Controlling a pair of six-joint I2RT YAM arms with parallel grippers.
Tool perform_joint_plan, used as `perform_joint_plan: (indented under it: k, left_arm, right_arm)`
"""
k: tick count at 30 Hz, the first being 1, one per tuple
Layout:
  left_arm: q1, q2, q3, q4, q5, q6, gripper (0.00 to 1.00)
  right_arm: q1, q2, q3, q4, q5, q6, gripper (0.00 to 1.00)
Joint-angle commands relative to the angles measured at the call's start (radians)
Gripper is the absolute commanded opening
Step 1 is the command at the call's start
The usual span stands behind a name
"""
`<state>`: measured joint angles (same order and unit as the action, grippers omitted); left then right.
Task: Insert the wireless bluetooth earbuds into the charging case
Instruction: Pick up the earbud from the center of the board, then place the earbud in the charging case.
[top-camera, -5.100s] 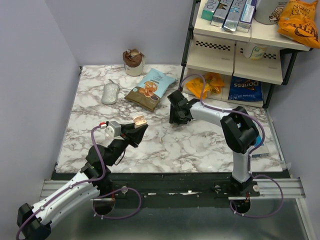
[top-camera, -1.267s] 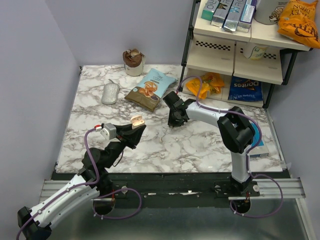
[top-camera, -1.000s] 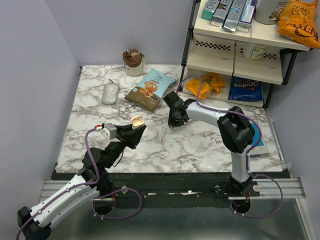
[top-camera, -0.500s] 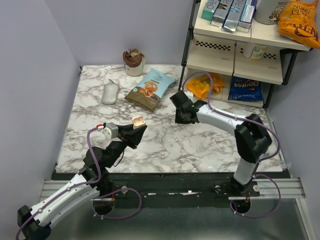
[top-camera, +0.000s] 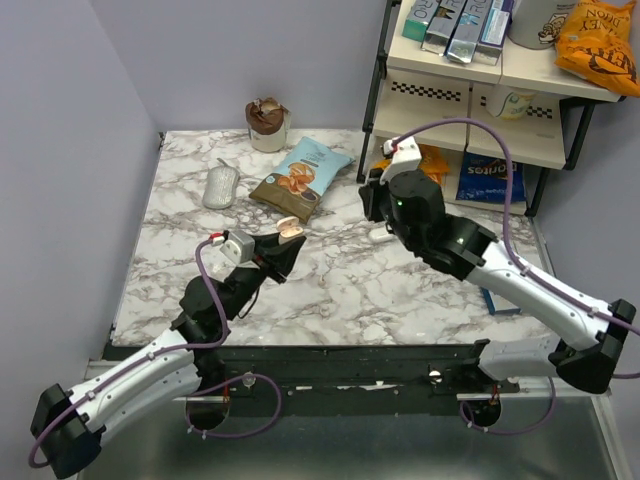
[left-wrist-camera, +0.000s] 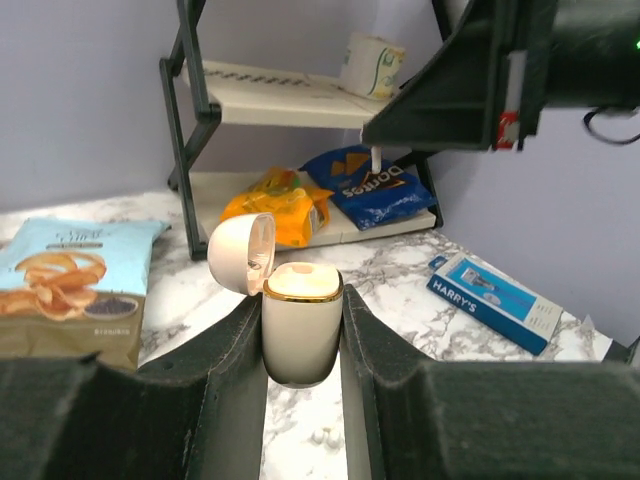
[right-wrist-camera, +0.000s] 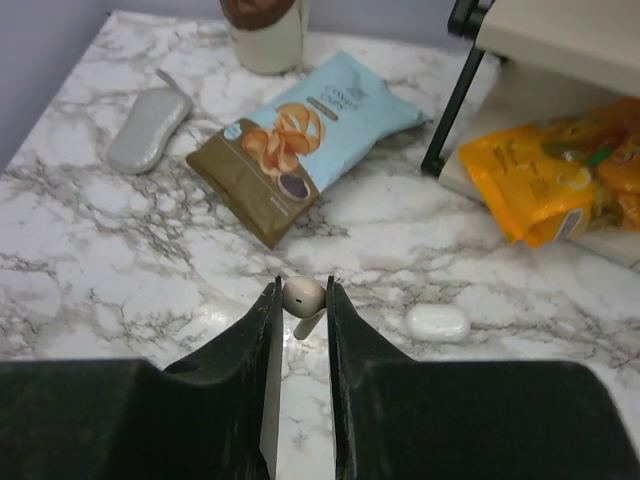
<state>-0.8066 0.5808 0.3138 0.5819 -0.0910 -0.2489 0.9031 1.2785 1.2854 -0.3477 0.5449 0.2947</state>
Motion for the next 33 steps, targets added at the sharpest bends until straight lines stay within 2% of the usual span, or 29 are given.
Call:
perform_joint_plan:
  k: [1, 9, 15, 21, 25, 33]
  left_arm:
    - [-0.002, 0.103, 0.068, 0.24, 0.091, 0.114, 0.0]
    - [0.018, 0.327, 0.264, 0.447, 0.321, 0.132, 0.0]
    - [0.061, 0.461, 0.393, 0.567, 0.413, 0.082, 0.0]
    - [0.099, 0.57, 0.49, 0.692, 0.487, -0.009, 0.0]
    - [0.107, 0.619, 0.538, 0.707, 0.525, -0.052, 0.0]
    - [0.11, 0.645, 0.607, 0.655, 0.566, -0.041, 0.0]
  right_arm:
    - [0.02, -0.067, 0.1, 0.035, 0.056, -0.172, 0.01]
    - [0.052, -0.126, 0.262, 0.001, -0.052, -0.256, 0.01]
    - [0.065, -0.127, 0.399, -0.039, -0.167, -0.264, 0.01]
    - [0.085, -0.119, 0.433, -0.028, -0.296, -0.284, 0.01]
    - [0.097, -0.1, 0.439, -0.034, -0.327, -0.344, 0.01]
    - [0.105, -0.09, 0.425, -0.002, -0.341, -0.381, 0.01]
